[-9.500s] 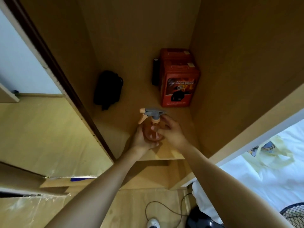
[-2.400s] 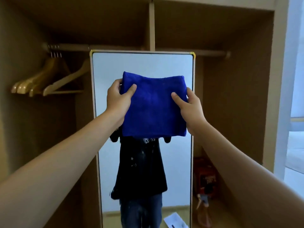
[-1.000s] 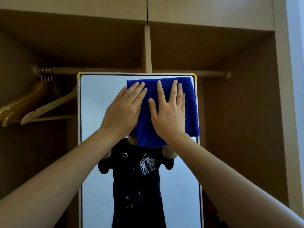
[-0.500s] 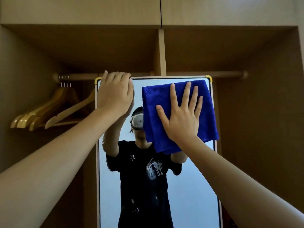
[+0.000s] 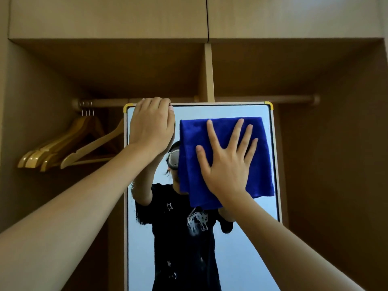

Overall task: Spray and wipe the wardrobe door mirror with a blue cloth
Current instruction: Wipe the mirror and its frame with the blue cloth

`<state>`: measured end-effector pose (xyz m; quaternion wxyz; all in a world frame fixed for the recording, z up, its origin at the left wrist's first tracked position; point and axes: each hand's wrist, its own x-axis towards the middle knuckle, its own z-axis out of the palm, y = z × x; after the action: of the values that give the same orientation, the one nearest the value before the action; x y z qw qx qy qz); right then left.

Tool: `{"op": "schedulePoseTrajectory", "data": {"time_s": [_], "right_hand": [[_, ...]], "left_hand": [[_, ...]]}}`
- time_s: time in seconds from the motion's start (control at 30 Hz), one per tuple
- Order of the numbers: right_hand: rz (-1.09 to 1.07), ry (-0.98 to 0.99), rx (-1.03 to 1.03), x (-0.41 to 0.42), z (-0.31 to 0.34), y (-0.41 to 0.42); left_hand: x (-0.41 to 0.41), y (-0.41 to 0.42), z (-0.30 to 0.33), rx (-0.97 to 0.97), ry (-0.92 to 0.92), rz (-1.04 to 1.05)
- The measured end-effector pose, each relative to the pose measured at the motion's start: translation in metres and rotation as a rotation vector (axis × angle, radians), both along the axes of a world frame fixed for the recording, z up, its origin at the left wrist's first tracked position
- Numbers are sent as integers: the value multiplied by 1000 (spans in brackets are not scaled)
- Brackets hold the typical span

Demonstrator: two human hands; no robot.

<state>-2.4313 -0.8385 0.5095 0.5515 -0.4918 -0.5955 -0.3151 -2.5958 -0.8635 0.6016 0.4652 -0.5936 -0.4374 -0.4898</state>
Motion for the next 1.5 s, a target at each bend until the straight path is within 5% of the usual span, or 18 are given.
{"op": "schedulePoseTrajectory", "data": {"time_s": [0.33,1.23,1.5], "right_hand": [[15,-34,14,10,37,3],[-39,80,9,33,7,12],[6,-89,59,-4,2,4]], "left_hand": [[1,2,2,13,-24,11],[-2,-2,7,-15,4,45],[-1,-7,8,-41,-9,67]]}}
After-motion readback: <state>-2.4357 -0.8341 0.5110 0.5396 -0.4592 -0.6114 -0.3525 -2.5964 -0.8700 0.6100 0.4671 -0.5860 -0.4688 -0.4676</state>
